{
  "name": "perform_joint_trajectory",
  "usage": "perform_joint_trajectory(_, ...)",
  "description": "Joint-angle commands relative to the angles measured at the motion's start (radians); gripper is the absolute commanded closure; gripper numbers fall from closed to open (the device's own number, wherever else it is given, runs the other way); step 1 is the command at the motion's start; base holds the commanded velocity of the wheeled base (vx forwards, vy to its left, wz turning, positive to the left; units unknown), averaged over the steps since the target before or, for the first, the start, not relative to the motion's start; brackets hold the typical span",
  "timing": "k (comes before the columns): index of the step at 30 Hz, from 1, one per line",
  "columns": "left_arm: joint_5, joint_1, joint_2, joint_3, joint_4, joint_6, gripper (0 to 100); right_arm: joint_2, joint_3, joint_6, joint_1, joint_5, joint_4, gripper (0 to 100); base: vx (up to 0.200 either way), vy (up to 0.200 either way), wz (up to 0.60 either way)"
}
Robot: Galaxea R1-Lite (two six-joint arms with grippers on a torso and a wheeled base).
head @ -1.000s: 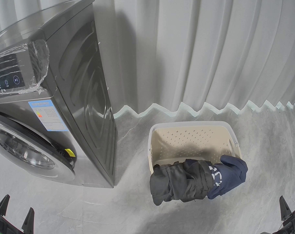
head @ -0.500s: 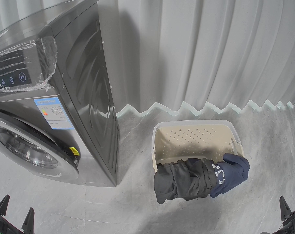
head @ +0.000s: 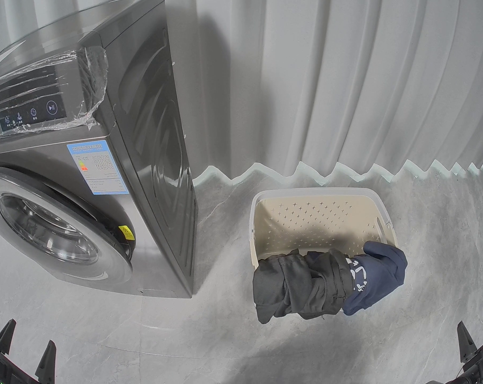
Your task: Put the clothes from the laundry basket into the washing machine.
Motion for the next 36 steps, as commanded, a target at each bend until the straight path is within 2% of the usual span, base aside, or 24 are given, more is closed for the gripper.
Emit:
perform_joint_trajectory(1,0.000,0.000,-0.018,0.016,0.000,0.000,0,-0.016,0.016,0.000,0.000,0.000,0.000,0,0.000,0.200,0.00)
perform_joint_trajectory(22,-0.001,0.000,-0.018,0.016,0.000,0.000,0,-0.016,0.016,0.000,0.000,0.000,0.000,0,0.000,0.200,0.00)
perform_joint_trajectory(36,-0.001,0.000,-0.017,0.016,0.000,0.000,0,-0.016,0.016,0.000,0.000,0.000,0.000,0,0.000,0.000,0.00)
